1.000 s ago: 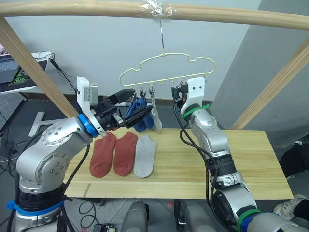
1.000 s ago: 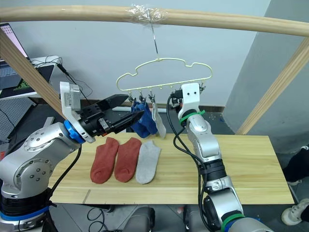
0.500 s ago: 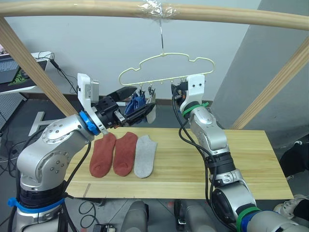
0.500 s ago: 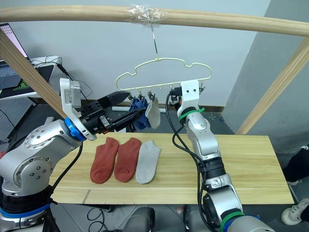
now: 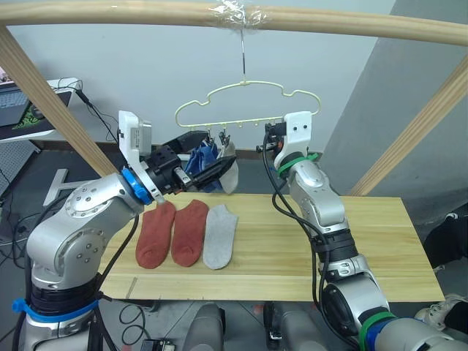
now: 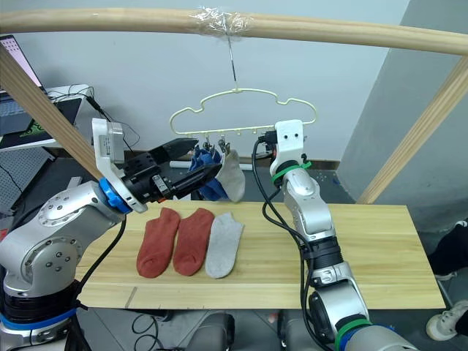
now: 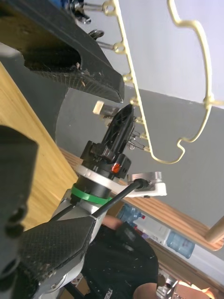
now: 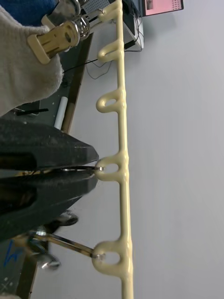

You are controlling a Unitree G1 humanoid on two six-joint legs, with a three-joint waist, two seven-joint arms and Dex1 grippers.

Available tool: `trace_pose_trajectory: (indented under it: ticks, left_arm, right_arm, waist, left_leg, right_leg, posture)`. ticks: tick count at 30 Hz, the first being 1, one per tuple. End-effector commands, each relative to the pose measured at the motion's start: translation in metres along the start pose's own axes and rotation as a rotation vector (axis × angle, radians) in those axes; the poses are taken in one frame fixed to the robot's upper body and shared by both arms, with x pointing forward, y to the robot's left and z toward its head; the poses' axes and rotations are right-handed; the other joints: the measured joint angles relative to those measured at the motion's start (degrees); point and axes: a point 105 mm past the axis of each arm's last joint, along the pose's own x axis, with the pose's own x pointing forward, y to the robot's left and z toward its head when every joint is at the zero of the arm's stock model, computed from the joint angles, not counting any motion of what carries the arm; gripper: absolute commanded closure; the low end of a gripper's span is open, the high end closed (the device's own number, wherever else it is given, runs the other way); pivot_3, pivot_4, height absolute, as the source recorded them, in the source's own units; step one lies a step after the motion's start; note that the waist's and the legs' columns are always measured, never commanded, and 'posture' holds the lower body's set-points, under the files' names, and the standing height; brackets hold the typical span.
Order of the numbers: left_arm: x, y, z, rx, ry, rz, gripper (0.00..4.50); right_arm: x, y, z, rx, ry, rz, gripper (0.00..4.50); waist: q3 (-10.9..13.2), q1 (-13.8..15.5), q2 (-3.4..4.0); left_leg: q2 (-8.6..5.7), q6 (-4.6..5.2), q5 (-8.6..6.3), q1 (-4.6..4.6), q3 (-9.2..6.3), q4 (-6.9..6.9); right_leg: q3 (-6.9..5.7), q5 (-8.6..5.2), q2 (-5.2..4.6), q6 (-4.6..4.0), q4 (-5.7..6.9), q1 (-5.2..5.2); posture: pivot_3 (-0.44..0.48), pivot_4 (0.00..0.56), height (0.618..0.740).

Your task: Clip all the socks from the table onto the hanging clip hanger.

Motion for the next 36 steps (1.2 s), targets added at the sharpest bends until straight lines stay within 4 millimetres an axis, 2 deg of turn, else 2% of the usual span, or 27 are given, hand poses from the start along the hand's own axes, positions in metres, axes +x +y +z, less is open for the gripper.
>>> trace_pose_trajectory:
  ticks: [1, 3, 4, 7, 8, 10, 13, 15, 17, 21, 25, 28, 36]
  left_arm:
    - [-0.001, -0.007, 0.000, 0.040, 0.006, -0.019, 0.00]
    - [-0.002, -0.006, -0.009, 0.031, 0.035, -0.007, 0.00]
    - [-0.002, -0.004, -0.026, 0.030, 0.088, 0.013, 0.00]
    - [-0.009, 0.003, -0.100, -0.003, 0.296, 0.110, 0.00]
    - [-0.010, 0.005, -0.119, -0.013, 0.331, 0.136, 0.00]
    - [-0.010, 0.006, -0.136, -0.012, 0.351, 0.157, 0.00]
    - [-0.004, 0.018, -0.161, 0.013, 0.343, 0.253, 0.00]
    - [0.001, 0.016, -0.197, 0.002, 0.422, 0.271, 0.00]
    - [0.005, 0.015, -0.218, 0.012, 0.477, 0.269, 0.00]
    - [0.013, 0.011, -0.239, -0.010, 0.526, 0.232, 0.00]
    - [0.013, 0.008, -0.254, -0.005, 0.581, 0.187, 0.00]
    - [0.010, 0.001, -0.265, -0.010, 0.635, 0.130, 0.61]
    - [-0.003, -0.008, -0.267, -0.064, 0.642, 0.107, 3.06]
  right_arm:
    - [0.002, -0.004, 0.017, -0.011, -0.058, 0.003, 4.47]
    - [0.002, -0.006, 0.018, -0.017, -0.059, 0.005, 4.47]
    - [0.002, -0.006, 0.019, -0.017, -0.059, 0.021, 4.47]
    - [0.001, -0.003, 0.019, -0.022, -0.032, 0.092, 4.47]
    - [0.000, -0.002, 0.018, -0.028, -0.017, 0.110, 4.47]
    - [-0.002, -0.001, 0.016, -0.033, -0.001, 0.128, 4.47]
    - [-0.006, -0.002, 0.014, -0.023, 0.017, 0.140, 4.47]
    - [-0.009, -0.002, 0.012, -0.025, 0.027, 0.137, 4.47]
    - [-0.011, -0.003, 0.012, -0.026, 0.033, 0.131, 4.47]
    - [-0.012, -0.003, 0.011, -0.022, 0.040, 0.121, 4.47]
    - [-0.013, -0.003, 0.011, -0.021, 0.046, 0.118, 4.47]
    - [-0.014, -0.004, 0.011, -0.016, 0.053, 0.113, 4.50]
    - [-0.014, -0.009, 0.010, -0.012, 0.062, 0.097, 4.50]
  waist:
    - [0.0, 0.0, 0.00]
    - [0.0, 0.0, 0.01]
    - [0.0, 0.0, 0.01]
    - [0.1, -0.1, 0.10]
    - [0.1, -0.1, 0.12]
    - [0.1, -0.1, 0.16]
    - [0.1, 0.1, 0.18]
    - [0.1, 0.1, 0.21]
    - [0.1, 0.0, 0.22]
    - [0.1, -0.2, 0.22]
    - [0.1, -0.4, 0.23]
    - [0.1, -0.6, 0.23]
    - [0.1, -0.7, 0.23]
  left_leg:
    - [0.00, 0.00, 0.00, 0.00, 0.00, 0.00]
    - [-0.01, 0.00, 0.00, 0.02, 0.03, 0.00]
    - [-0.01, 0.00, 0.00, 0.02, 0.03, 0.00]
    - [-0.03, 0.01, 0.00, 0.08, 0.10, -0.02]
    - [-0.03, 0.01, -0.01, 0.11, 0.12, -0.04]
    - [-0.01, 0.02, -0.01, 0.13, 0.11, -0.05]
    - [0.04, 0.02, 0.00, 0.03, 0.00, -0.04]
    - [0.01, 0.03, 0.00, 0.04, 0.00, -0.02]
    - [-0.05, 0.04, 0.00, 0.04, 0.04, 0.01]
    - [-0.04, 0.07, -0.02, 0.00, 0.11, 0.03]
    - [0.00, 0.07, -0.02, 0.01, 0.02, 0.01]
    - [-0.02, 0.07, -0.02, 0.02, 0.06, 0.01]
    - [-0.02, 0.07, -0.02, 0.04, 0.05, 0.02]
  right_leg:
    - [0.00, 0.00, 0.00, 0.00, 0.00, 0.00]
    - [0.03, 0.00, 0.00, 0.00, 0.00, 0.00]
    - [0.03, 0.00, 0.00, 0.00, 0.00, 0.00]
    - [0.09, 0.00, 0.00, 0.00, 0.00, 0.02]
    - [0.11, 0.00, 0.00, 0.00, 0.00, 0.02]
    - [0.09, 0.00, 0.00, 0.00, 0.00, 0.02]
    - [-0.02, 0.00, 0.01, -0.01, -0.01, -0.01]
    - [-0.01, 0.00, 0.01, -0.01, 0.00, 0.00]
    - [0.03, 0.00, -0.02, 0.00, 0.00, 0.02]
    - [0.06, 0.01, -0.03, 0.02, -0.04, 0.01]
    - [-0.03, 0.00, 0.02, 0.02, 0.01, 0.01]
    - [0.02, -0.07, 0.00, 0.15, 0.01, 0.01]
    - [0.01, -0.08, -0.02, 0.18, 0.01, 0.04]
  posture:
    - [0.113, 0.207, 0.740]
    - [0.113, 0.207, 0.740]
    - [0.113, 0.207, 0.740]
    - [0.095, 0.213, 0.740]
    - [0.083, 0.217, 0.740]
    - [0.083, 0.217, 0.740]
    - [0.072, 0.221, 0.740]
    - [0.045, 0.225, 0.740]
    - [0.045, 0.225, 0.740]
    - [0.030, 0.227, 0.740]
    - [0.020, 0.229, 0.740]
    - [0.013, 0.231, 0.740]
    - [0.010, 0.231, 0.740]
